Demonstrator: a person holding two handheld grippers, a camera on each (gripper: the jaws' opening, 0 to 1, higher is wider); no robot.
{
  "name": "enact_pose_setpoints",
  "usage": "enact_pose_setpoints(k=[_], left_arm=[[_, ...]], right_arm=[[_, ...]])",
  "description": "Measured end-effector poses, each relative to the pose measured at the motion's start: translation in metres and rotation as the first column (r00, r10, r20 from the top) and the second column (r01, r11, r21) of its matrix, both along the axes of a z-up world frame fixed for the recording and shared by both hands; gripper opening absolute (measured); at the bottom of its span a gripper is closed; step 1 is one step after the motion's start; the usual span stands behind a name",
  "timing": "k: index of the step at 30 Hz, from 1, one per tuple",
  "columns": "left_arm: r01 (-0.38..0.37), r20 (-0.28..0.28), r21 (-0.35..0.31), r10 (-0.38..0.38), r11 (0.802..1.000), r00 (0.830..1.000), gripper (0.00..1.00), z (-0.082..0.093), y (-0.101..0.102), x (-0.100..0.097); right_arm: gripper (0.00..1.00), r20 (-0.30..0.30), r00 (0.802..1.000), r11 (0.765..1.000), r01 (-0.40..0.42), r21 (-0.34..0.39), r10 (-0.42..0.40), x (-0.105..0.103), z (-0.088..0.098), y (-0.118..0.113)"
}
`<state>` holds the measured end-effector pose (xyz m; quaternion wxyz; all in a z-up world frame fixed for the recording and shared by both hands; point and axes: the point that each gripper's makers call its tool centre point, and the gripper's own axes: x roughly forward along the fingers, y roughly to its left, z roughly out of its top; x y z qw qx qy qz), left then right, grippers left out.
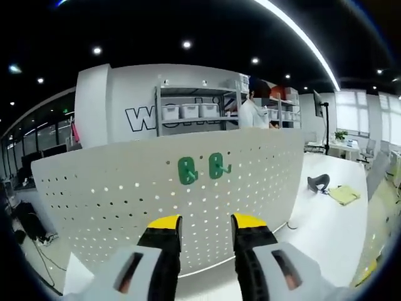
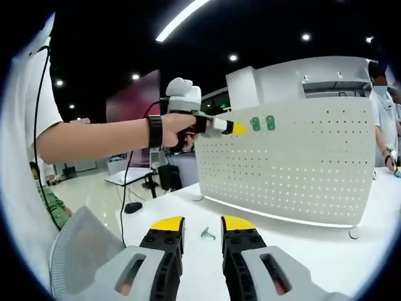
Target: Insert the hook assembly into the mounting plate slot until the hook locks in place.
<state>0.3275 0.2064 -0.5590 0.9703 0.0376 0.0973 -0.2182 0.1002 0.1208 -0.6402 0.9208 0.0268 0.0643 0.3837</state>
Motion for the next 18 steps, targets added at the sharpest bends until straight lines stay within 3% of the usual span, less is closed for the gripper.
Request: enact_pose_setpoints(k=[18], left_arm=[[0.086, -0.002, -0.018, -0.086, 0.996, 0.996, 0.49, -0.018, 0.018, -0.034]], right_arm=[[0.24, 0.007, 1.0, 0.999, -0.001, -0.034, 0.002, -0.005, 0.003, 0.024]])
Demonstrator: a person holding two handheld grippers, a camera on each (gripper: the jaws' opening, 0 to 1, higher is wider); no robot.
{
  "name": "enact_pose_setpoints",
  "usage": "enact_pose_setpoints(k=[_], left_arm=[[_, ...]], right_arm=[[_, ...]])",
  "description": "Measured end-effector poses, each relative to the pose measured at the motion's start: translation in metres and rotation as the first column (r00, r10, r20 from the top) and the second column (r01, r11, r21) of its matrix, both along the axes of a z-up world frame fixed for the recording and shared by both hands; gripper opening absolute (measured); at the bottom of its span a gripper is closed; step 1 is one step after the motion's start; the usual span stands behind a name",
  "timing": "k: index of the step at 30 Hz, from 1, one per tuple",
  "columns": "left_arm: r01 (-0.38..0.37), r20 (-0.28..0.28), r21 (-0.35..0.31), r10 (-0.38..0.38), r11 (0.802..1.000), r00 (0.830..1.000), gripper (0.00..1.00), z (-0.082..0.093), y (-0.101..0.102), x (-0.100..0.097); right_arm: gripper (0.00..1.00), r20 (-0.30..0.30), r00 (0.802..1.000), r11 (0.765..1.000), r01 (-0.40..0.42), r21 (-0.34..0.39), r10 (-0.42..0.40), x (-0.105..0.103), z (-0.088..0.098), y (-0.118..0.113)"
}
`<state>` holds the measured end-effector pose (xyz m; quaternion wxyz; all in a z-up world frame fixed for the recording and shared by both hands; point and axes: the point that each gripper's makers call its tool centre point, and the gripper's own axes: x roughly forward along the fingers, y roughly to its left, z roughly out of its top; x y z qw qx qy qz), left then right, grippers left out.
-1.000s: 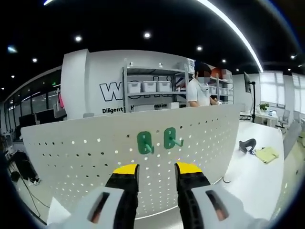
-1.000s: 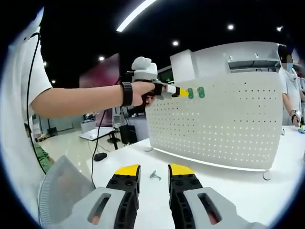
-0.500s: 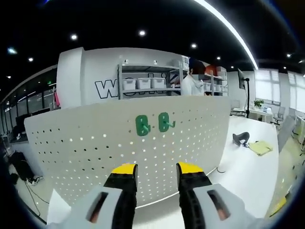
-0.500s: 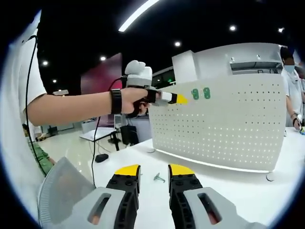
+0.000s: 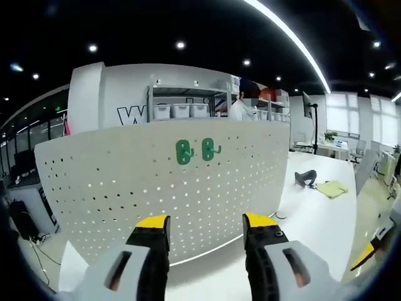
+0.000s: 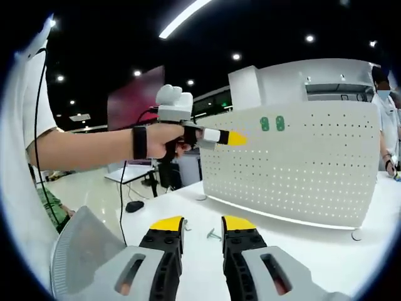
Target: Insert the hook assembly into the mounting plate slot until the hook locks in place.
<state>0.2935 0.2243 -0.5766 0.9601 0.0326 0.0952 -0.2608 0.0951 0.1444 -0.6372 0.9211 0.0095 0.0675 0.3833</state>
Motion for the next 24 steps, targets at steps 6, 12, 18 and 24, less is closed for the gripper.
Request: enact_pose_setpoints(k=[6, 12, 18, 24], left_arm=[[0.013, 0.003, -0.012, -0.012, 1.0, 1.0, 0.51, -0.007, 0.01, -0.008], [0.029, -0.024, -0.021, -0.03, 0.999, 0.999, 0.53, -0.024, 0.017, -0.021], [0.048, -0.066, -0.006, -0.048, 0.999, 0.997, 0.56, -0.047, 0.023, -0.032], [0.056, -0.099, -0.014, -0.057, 0.998, 0.993, 0.57, -0.066, 0.029, -0.039]], right_arm=[[0.26, 0.007, 1.0, 1.0, -0.002, -0.004, 0.002, -0.002, 0.003, 0.007], [0.26, 0.0, 1.0, 1.0, 0.011, -0.023, -0.011, -0.002, -0.001, 0.007], [0.26, -0.005, 1.0, 0.999, 0.024, -0.049, -0.024, -0.001, -0.003, 0.009], [0.26, -0.011, 0.999, 0.998, 0.038, -0.057, -0.039, -0.002, -0.004, 0.013]])
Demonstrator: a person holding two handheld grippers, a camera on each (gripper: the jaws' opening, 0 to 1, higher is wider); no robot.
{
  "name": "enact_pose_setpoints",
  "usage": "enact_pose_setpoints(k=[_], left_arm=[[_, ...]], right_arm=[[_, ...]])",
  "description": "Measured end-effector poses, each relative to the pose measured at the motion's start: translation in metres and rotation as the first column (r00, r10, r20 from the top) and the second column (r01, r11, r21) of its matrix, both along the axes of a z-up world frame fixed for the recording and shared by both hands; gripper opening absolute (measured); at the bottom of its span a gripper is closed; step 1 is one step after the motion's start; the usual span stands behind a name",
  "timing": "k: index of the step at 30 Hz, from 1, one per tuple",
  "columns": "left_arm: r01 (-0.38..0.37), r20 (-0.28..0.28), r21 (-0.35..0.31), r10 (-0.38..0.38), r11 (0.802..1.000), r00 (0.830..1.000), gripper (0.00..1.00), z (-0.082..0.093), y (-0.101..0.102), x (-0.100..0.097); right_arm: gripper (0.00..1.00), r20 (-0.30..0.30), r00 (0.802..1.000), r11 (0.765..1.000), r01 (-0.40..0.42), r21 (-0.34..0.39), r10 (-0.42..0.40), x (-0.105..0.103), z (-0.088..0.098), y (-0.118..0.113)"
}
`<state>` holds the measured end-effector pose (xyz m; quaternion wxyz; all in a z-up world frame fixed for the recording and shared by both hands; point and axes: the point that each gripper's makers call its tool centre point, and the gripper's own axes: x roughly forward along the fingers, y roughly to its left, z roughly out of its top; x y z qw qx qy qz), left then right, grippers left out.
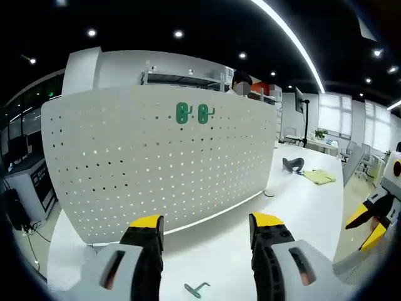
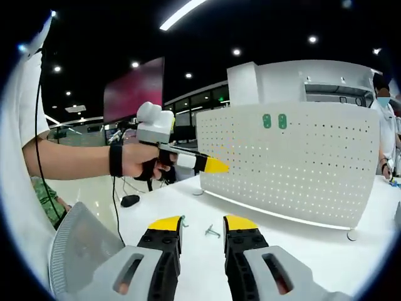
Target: Insert the hook assembly into the mounting plate slot until the hook locks in place.
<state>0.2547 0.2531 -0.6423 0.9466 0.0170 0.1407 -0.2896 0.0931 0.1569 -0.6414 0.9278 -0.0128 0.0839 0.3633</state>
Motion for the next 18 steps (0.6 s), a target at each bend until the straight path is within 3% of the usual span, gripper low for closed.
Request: enact_pose_setpoints(k=[9, 18], left_arm=[[0.013, -0.032, -0.015, -0.014, 1.0, 0.999, 0.56, -0.021, 0.006, -0.008], [0.01, -0.095, -0.017, -0.011, 1.0, 0.995, 0.54, -0.054, 0.016, -0.024]], right_arm=[[0.26, -0.012, 1.0, 1.0, 0.027, -0.005, -0.027, -0.001, -0.003, 0.004], [0.25, -0.027, 0.999, 0.999, 0.027, -0.022, -0.027, -0.003, -0.007, 0.015]])
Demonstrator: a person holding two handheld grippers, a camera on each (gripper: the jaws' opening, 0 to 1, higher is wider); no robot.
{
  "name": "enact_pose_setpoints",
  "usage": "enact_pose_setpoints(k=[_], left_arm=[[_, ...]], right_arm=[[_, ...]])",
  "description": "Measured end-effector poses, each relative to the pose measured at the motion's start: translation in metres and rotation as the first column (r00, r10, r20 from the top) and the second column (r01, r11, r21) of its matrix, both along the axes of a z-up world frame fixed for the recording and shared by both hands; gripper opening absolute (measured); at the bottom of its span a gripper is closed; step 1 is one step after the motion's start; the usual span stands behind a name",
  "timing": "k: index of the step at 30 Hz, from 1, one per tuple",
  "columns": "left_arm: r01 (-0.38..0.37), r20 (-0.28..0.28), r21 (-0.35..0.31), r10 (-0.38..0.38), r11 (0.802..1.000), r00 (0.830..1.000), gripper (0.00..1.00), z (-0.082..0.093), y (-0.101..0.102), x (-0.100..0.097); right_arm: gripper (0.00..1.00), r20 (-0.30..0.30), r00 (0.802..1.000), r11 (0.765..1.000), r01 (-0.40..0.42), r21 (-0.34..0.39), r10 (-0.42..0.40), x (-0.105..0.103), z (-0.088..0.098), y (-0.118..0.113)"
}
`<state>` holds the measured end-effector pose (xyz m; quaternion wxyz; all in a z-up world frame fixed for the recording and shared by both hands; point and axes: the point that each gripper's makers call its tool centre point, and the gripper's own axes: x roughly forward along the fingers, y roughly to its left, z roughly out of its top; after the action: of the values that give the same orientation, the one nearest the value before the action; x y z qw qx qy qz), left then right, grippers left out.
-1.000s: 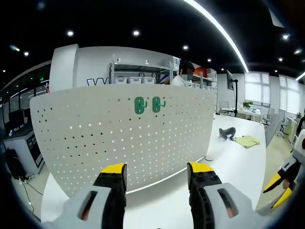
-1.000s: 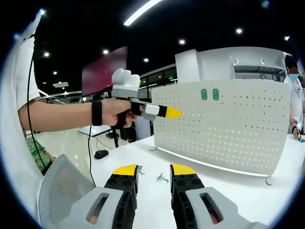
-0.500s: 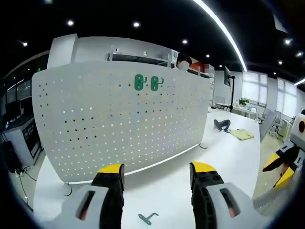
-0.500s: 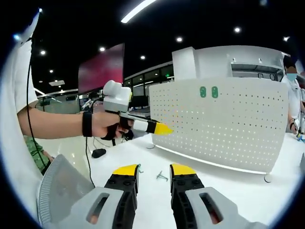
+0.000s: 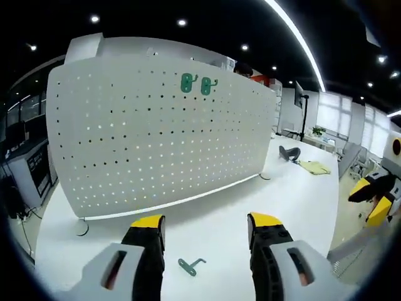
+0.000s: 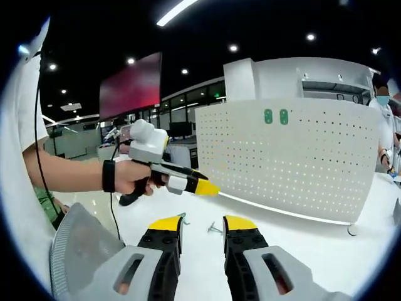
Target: Insert the hook assembly into the mounting plate slot until the hook locks in place.
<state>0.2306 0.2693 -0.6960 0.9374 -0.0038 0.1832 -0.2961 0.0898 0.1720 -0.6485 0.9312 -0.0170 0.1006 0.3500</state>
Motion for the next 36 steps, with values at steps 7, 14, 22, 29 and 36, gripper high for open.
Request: enact_pose_setpoints(k=[7, 14, 22, 29, 36], left_arm=[[0.009, -0.026, -0.003, -0.009, 1.0, 1.0, 0.53, -0.022, 0.001, -0.012], [0.011, -0.06, 0.008, -0.011, 1.0, 0.998, 0.52, -0.039, 0.003, -0.016], [-0.017, -0.109, 0.005, 0.017, 1.0, 0.994, 0.46, -0.063, 0.009, -0.02], [-0.013, -0.126, 0.033, 0.017, 0.999, 0.992, 0.41, -0.078, 0.007, -0.022], [-0.031, -0.165, 0.056, 0.04, 0.998, 0.986, 0.36, -0.094, 0.008, -0.019]], right_arm=[[0.25, -0.02, 1.0, 1.0, 0.005, -0.018, -0.005, -0.003, -0.006, 0.001], [0.25, -0.033, 0.999, 0.999, 0.01, -0.039, -0.012, -0.005, -0.008, -0.002], [0.25, -0.054, 0.998, 0.999, 0.024, -0.048, -0.027, -0.008, -0.012, -0.005], [0.25, -0.069, 0.996, 0.997, 0.045, -0.063, -0.05, -0.009, -0.016, -0.009], [0.25, -0.075, 0.994, 0.996, 0.076, -0.049, -0.08, -0.008, -0.016, -0.014]])
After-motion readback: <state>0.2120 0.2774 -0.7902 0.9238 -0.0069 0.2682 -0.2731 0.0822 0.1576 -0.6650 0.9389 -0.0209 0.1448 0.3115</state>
